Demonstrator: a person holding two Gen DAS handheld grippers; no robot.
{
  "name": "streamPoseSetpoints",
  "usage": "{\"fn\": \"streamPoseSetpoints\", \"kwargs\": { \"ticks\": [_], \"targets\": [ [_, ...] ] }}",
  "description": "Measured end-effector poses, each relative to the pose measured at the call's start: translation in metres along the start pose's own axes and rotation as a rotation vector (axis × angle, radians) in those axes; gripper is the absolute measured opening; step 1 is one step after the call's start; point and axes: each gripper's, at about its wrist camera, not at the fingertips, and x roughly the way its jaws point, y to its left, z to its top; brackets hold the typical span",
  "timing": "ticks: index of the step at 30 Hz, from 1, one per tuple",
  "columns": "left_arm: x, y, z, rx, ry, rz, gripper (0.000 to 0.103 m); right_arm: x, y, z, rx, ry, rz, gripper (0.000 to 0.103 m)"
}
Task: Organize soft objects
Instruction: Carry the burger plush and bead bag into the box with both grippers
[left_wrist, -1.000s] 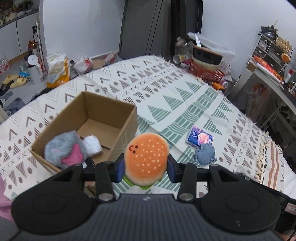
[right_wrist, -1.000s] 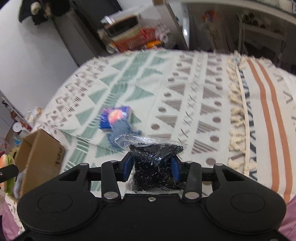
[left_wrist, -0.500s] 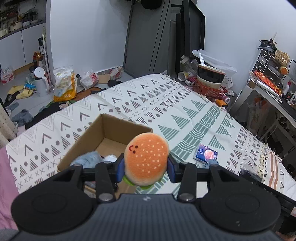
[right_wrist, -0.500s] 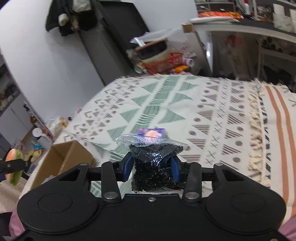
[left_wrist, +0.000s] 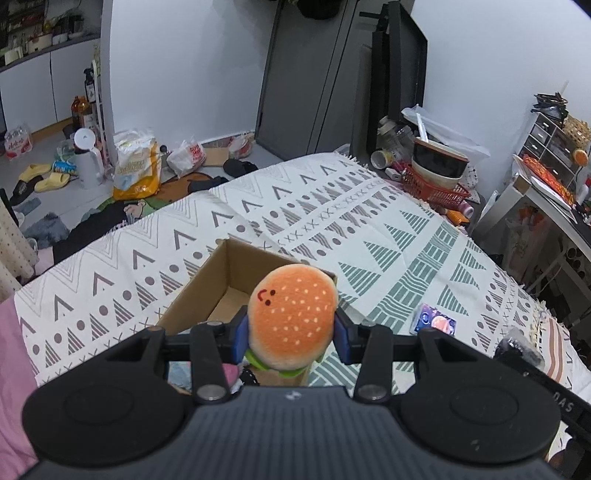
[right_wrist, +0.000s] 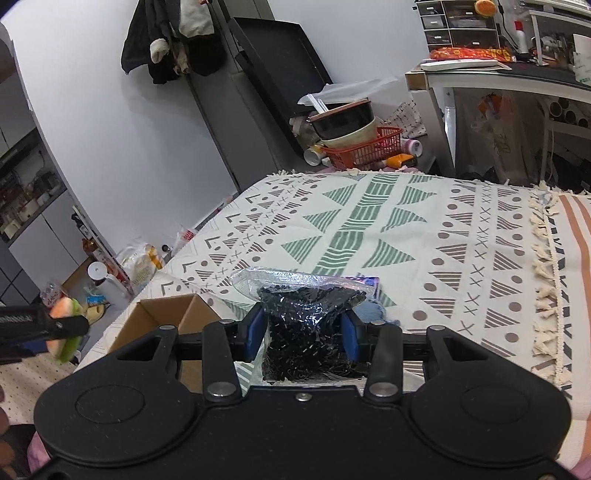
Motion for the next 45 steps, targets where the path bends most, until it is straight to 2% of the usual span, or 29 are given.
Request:
{"fn": "streamPoseSetpoints", "kwargs": {
  "ticks": [9, 18, 23, 24, 28, 33, 42, 45],
  "targets": [
    [0.034, 0.018, -0.007, -0.025, 0.063, -0.009, 0.044, 0.019, 0.027, -0.003, -0.042, 0.008, 0.029, 0.042],
    [0.072, 0.035, -0.022, -0.067, 0.158, -0.071, 0.044, 0.037, 0.055, -0.009, -0.076, 0.006, 0.053, 0.042],
    [0.084, 0.044, -0.026, -0.076, 0.178, -0.141, 0.051, 0.046, 0.075, -0.013, -0.095, -0.004, 0.073, 0.042],
    [0.087, 0.047, -0.026, -0.076, 0.183, -0.152, 0.055, 0.048, 0.079, -0.013, -0.095, -0.005, 0.078, 0.042],
    [0.086, 0.065, -0.021, -0.098, 0.161, -0.173, 0.063, 0.056, 0.092, -0.011, -0.044, 0.011, 0.133, 0.042],
    [0.083, 0.090, -0.011, -0.124, 0.143, -0.173, 0.064, 0.067, 0.115, -0.012, -0.026, 0.041, 0.183, 0.042],
    [0.081, 0.118, -0.002, -0.137, 0.140, -0.181, 0.064, 0.085, 0.144, -0.025, -0.054, 0.092, 0.191, 0.042],
    [0.081, 0.122, 0.000, -0.135, 0.142, -0.178, 0.064, 0.087, 0.152, -0.027, -0.055, 0.105, 0.216, 0.047]
  ]
}}
